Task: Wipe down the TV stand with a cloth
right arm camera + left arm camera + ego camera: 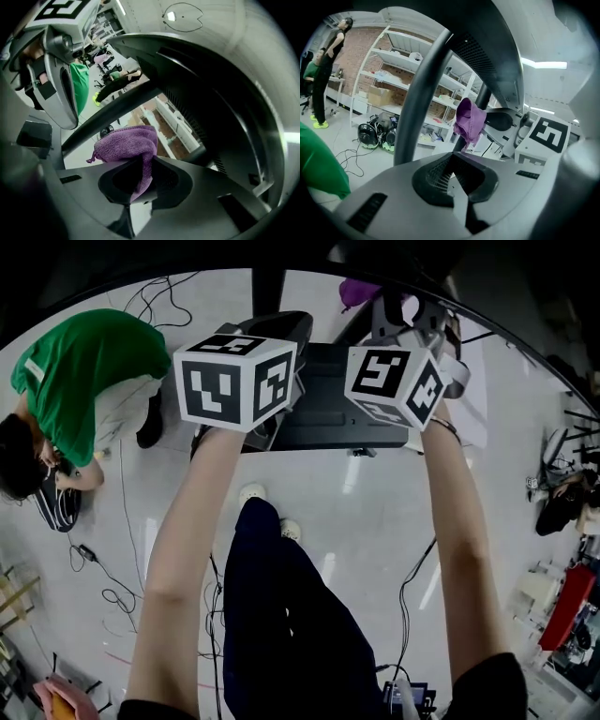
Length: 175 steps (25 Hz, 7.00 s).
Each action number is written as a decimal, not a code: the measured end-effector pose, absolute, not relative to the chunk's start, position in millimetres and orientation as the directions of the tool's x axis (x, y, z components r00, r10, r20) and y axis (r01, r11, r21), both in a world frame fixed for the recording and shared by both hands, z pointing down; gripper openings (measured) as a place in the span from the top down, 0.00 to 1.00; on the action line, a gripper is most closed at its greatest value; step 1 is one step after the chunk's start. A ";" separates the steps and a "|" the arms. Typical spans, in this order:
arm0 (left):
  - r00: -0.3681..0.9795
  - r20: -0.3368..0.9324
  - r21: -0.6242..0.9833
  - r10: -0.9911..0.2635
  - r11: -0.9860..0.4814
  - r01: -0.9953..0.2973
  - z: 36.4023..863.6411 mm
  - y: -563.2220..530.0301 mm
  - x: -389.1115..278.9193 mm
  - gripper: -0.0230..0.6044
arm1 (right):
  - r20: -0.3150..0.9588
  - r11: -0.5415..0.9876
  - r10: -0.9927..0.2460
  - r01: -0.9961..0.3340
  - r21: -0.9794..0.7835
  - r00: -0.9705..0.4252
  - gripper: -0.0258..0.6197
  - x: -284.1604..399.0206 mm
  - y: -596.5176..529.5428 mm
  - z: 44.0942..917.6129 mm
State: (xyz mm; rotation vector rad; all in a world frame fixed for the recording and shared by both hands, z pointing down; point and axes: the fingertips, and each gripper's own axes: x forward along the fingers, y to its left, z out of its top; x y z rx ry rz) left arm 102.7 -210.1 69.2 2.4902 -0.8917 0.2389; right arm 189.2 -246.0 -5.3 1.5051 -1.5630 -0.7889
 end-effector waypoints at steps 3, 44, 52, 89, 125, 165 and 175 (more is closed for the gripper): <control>0.781 0.310 0.386 -0.542 -0.679 -0.625 67.6 -210.4 114.4 0.95 | 0.105 0.068 -0.993 -0.452 0.889 0.056 0.85 199.4 -248.8 -8.7; 0.765 0.345 0.431 -0.543 -0.632 -0.643 143.6 -210.5 108.3 0.95 | 0.470 0.383 -0.877 -0.446 0.809 0.099 0.85 217.9 -266.9 210.4; 0.766 0.348 0.450 -0.541 -0.620 -0.643 151.7 -205.6 109.7 0.95 | 0.511 0.420 -0.853 -0.443 0.792 0.107 0.85 221.0 -263.0 235.8; 0.806 0.325 0.408 -0.495 -0.696 -0.591 94.0 -160.3 164.2 0.95 | 0.228 0.062 -0.936 -0.514 0.856 0.267 0.85 303.2 -202.7 50.8; 0.816 0.342 0.470 -0.465 -0.668 -0.577 135.6 -166.2 145.5 0.95 | 0.246 0.056 -0.916 -0.508 0.859 0.315 0.85 279.4 -238.6 112.6; 0.751 0.380 0.510 -0.540 -0.555 -0.657 176.5 -109.6 62.9 0.95 | 0.514 0.278 -0.846 -0.703 0.655 0.143 0.85 221.5 -156.3 188.1; 0.674 0.444 0.522 -0.591 -0.440 -0.730 193.4 -59.2 -4.1 0.95 | 0.564 0.365 -0.814 -0.877 0.312 -0.139 0.85 104.4 -84.0 172.3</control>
